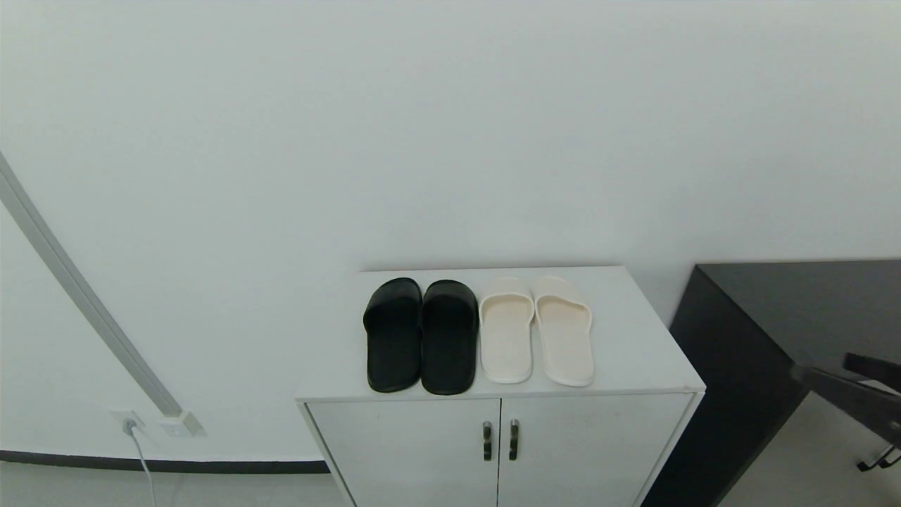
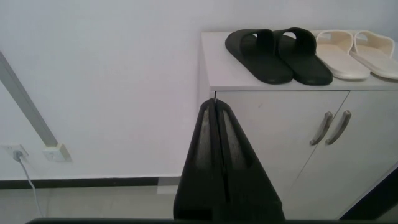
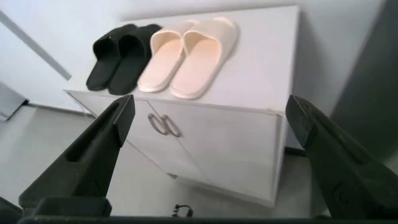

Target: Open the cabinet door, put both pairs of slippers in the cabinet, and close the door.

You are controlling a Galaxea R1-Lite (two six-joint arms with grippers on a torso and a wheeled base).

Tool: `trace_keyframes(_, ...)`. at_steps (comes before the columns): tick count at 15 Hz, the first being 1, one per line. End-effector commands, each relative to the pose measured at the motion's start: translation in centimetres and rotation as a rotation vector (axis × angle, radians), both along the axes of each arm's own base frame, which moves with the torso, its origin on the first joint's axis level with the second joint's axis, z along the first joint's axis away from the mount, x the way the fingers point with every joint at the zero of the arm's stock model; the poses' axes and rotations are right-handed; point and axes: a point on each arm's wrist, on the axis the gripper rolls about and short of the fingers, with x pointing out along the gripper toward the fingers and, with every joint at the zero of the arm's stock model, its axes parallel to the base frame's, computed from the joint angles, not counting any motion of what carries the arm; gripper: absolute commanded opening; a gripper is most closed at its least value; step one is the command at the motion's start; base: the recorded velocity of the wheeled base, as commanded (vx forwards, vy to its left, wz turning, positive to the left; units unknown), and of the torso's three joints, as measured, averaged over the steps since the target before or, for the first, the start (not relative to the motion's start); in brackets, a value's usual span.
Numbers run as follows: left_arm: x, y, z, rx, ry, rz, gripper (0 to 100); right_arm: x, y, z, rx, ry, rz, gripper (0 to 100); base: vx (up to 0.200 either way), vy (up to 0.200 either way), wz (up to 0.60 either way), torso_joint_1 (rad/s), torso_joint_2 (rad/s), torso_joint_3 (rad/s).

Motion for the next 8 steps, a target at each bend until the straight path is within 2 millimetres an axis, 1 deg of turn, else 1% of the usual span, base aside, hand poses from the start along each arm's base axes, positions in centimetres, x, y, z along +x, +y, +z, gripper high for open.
trace_keyframes(1, 0.0, 0.0, 0.0, 0.0, 0.001, 0.0, 0, 4.7, 5.5, -0.8, -0.043, 0.085, 0.049, 100, 0.0, 0.0, 0.0, 0.0, 0.0, 0.0)
trace_keyframes(4, 0.0, 0.0, 0.0, 0.0, 0.001, -0.001, 0, 7.5, 8.2, 0.0, -0.056, 0.081, -0.013, 100, 0.0, 0.0, 0.0, 0.0, 0.0, 0.0)
trace_keyframes(6, 0.0, 0.0, 0.0, 0.0, 0.001, -0.001, 0, 8.6, 9.7, 0.0, -0.049, 0.087, -0.059, 100, 0.0, 0.0, 0.0, 0.0, 0.0, 0.0)
trace_keyframes(8, 0.0, 0.0, 0.0, 0.0, 0.001, 0.0, 0, 9.2, 11.2, -0.6, -0.077, 0.096, -0.071, 100, 0.0, 0.0, 0.0, 0.0, 0.0, 0.0)
